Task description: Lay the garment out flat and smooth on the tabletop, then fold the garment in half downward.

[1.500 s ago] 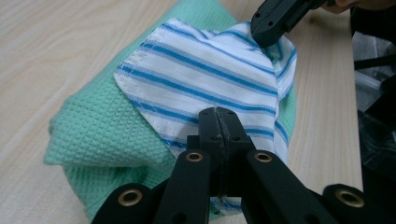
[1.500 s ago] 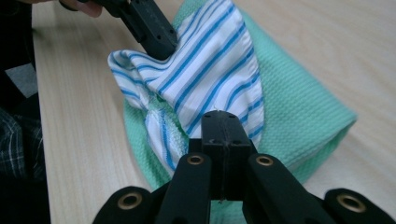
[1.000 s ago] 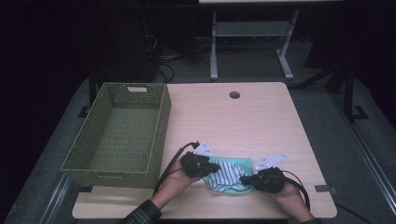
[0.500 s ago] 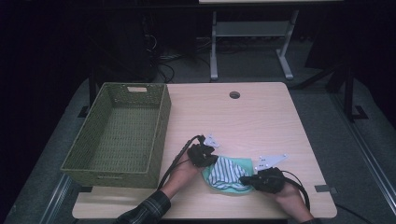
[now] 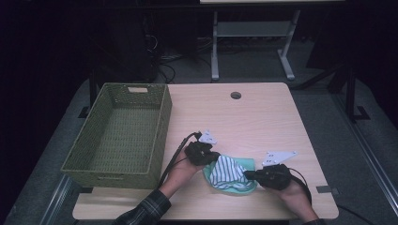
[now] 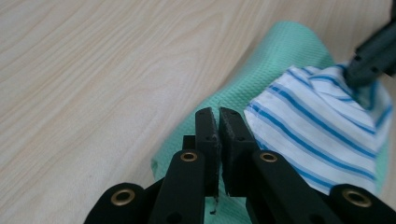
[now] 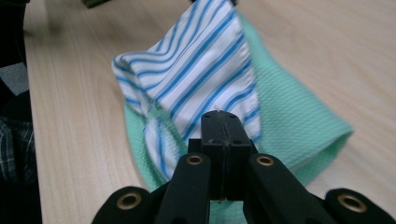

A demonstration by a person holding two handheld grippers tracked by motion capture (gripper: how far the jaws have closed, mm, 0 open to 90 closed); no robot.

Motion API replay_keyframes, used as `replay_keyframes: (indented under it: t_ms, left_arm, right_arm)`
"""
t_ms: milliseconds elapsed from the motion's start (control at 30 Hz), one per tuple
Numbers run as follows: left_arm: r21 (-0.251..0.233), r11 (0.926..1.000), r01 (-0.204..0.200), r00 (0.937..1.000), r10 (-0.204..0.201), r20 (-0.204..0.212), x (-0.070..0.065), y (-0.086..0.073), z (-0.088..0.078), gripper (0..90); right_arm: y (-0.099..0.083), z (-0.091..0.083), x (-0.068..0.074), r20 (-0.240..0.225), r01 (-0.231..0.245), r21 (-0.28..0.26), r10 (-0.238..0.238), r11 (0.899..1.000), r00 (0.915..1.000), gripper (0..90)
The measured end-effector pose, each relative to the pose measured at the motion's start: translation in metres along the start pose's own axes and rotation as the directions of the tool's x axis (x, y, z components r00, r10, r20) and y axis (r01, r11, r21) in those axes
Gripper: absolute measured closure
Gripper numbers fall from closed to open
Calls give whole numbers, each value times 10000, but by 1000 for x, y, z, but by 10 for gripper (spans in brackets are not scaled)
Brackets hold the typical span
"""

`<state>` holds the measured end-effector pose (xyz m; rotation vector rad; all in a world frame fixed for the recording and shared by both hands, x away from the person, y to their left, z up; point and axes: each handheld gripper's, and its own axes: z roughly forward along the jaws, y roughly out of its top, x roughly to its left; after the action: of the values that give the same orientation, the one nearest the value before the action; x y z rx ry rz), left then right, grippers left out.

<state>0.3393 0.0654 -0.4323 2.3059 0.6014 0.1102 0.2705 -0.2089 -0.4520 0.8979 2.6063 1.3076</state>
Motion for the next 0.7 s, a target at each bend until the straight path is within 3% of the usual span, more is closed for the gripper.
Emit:
replay_keyframes:
  t_ms: [100, 300, 600, 700]
  left_arm:
    - [-137, 9996, 252, 9997, -252, 21, -1, -4, -10, 860]
    - [-316, 9989, 345, 9992, -338, 203, -9, -14, -26, 861]
    - [-498, 9987, 136, 9944, -83, 1052, -37, -19, -27, 862]
    - [-526, 9986, 85, 9915, -16, 1302, -46, -20, -27, 864]
  right_arm:
    - [5, -5, -4, 168, -74, -226, 78, 9997, 9998, 892]
    - [16, -6, -17, 519, -116, -545, 144, 9984, 9985, 894]
    - [31, 6, -38, 855, -217, -814, 286, 9964, 9959, 895]
    - [36, 14, -44, 978, -173, -664, 238, 9976, 9949, 895]
